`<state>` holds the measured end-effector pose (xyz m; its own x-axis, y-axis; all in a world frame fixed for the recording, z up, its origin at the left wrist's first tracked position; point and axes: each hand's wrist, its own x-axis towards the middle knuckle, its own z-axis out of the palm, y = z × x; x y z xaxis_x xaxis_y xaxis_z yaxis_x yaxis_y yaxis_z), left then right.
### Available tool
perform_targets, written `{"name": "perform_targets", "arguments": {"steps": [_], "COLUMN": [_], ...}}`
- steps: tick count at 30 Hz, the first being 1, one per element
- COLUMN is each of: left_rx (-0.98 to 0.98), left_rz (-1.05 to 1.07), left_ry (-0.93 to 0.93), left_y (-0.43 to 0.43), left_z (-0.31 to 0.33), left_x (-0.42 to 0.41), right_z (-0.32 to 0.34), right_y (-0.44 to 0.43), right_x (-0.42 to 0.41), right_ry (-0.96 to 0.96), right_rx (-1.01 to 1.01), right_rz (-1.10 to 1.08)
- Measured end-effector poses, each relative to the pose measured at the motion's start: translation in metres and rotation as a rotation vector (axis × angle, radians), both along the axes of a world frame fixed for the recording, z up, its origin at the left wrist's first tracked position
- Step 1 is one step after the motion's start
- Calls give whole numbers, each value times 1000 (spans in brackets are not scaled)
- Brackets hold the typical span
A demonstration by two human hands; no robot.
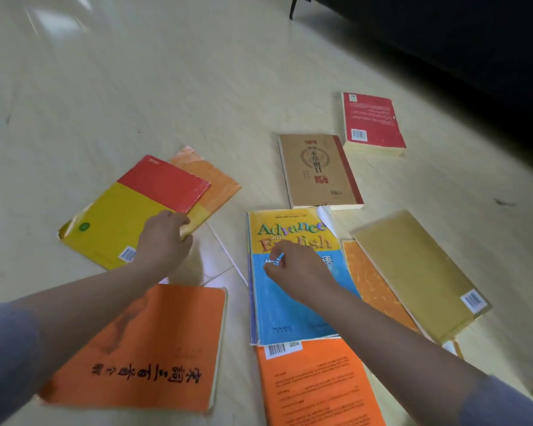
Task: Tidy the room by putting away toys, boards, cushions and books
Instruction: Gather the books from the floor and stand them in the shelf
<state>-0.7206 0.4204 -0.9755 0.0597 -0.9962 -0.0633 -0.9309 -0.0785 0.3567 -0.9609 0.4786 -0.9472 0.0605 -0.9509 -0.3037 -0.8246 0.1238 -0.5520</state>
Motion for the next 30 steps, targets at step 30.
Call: {"name": "perform_targets", "arguments": {"steps": [30], "left_rx": [-201], "left_rz": [-308], "left_ry": [-263], "left_y": [-46], "left_z": [-24], "left_x": [81], "right_z": [-50], "right_y": [-125], "right_x": [142], "right_ry": [-1226], "right_rx": [520], "right_rz": [-849]}}
